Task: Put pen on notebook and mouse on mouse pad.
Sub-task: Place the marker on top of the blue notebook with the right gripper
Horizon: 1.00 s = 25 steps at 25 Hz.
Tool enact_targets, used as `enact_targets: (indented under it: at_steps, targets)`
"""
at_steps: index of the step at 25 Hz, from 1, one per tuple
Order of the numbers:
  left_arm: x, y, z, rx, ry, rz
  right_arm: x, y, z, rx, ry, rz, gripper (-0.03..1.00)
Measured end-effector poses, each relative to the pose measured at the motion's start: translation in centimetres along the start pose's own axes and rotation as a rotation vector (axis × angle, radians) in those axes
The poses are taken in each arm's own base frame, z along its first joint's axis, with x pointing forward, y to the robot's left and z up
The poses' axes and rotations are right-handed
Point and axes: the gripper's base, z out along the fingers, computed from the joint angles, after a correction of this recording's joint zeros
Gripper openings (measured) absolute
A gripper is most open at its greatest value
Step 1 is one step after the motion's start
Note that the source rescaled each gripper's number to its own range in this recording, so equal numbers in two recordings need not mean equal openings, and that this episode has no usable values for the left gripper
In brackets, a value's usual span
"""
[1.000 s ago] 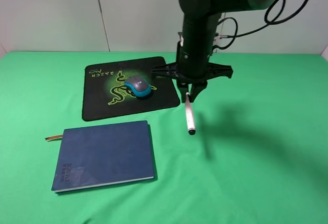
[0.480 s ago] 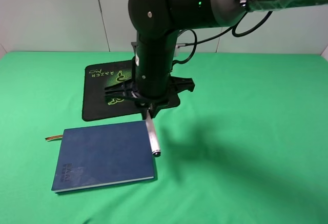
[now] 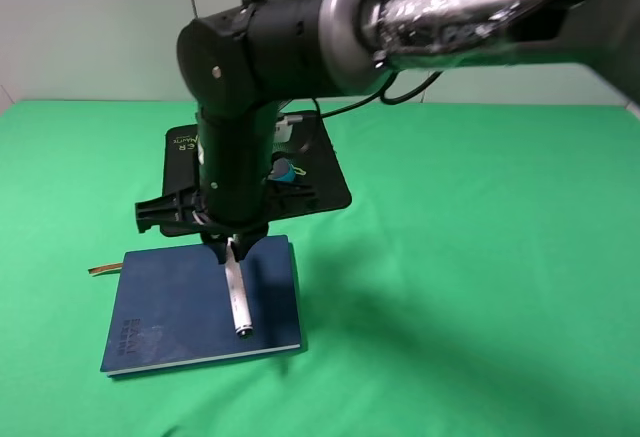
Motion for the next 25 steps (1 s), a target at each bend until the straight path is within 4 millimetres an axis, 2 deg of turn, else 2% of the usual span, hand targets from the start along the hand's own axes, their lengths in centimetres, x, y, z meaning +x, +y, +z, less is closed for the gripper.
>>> enact_targets:
  at_steps: [4,10,23,24,25]
  targets:
    - [0.0,0.0,0.0,0.000,0.000,0.000,0.0,0.7,1.8,0.008,0.015,-0.013,0.01]
    - [0.0,0.0,0.0,0.000,0.000,0.000,0.0,0.7,4.0,0.017,0.020,-0.013,0.01]
    - [0.0,0.0,0.0,0.000,0.000,0.000,-0.3,0.7,4.1,0.014,-0.011,-0.027,0.01]
    - [0.0,0.0,0.0,0.000,0.000,0.000,-0.3,0.7,4.1,0.014,-0.011,-0.027,0.02]
    - [0.0,0.0,0.0,0.000,0.000,0.000,-0.3,0.7,4.1,0.014,-0.011,-0.027,0.07]
